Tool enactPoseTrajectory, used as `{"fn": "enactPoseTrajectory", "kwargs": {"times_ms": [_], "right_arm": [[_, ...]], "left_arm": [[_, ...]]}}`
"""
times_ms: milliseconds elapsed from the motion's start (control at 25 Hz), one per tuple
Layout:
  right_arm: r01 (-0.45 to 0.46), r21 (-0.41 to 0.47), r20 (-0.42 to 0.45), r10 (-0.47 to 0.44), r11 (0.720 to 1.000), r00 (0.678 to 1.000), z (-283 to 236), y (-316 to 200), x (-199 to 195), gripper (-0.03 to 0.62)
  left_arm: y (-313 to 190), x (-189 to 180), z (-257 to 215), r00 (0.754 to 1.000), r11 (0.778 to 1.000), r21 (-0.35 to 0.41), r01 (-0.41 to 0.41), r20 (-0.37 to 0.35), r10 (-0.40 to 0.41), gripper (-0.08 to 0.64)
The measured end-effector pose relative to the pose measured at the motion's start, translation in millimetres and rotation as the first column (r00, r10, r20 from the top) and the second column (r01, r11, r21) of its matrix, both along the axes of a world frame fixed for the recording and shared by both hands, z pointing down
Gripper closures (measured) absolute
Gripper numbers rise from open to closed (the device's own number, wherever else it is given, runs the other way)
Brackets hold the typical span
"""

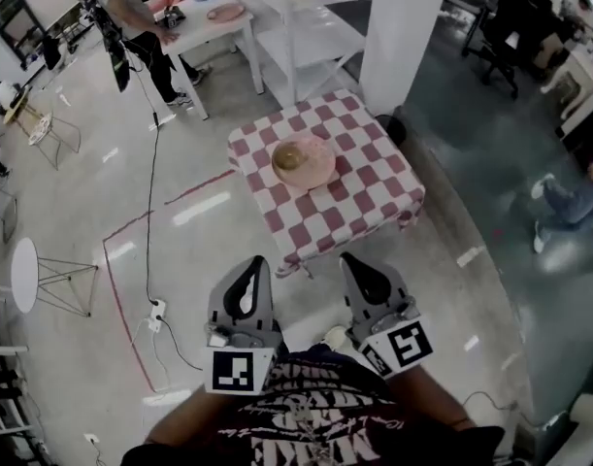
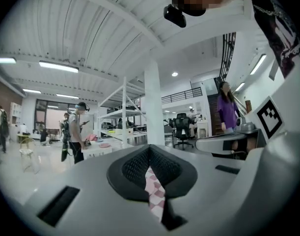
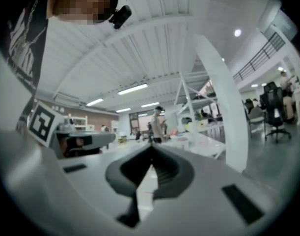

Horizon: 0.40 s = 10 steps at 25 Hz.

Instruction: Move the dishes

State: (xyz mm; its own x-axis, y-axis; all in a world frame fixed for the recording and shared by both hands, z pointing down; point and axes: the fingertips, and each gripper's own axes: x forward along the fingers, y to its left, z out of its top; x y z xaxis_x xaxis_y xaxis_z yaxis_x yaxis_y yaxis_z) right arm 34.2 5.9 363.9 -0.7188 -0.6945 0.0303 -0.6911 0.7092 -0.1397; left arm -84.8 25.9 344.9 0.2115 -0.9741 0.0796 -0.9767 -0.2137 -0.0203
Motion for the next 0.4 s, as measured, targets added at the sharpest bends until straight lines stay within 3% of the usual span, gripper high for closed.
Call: {"fn": "enactPoseTrajectory", "kwargs": {"times_ms": [200,400], "right_arm": [[0.061,0.000,0.050,-0.061,0.998,0.997,0,7,-8,0.558],[0.108,0.030,0.050,-0.110,0.994,0.993,-18,26,-11,0.558]], "left_arm": [[29,-13,-7,0.994,0.997,0.008,0.082,0.077,-0.082,0.531],[45,-5,-14,0.992,0.994,0.002,0.111,0.059,-0.111,0.531]]}}
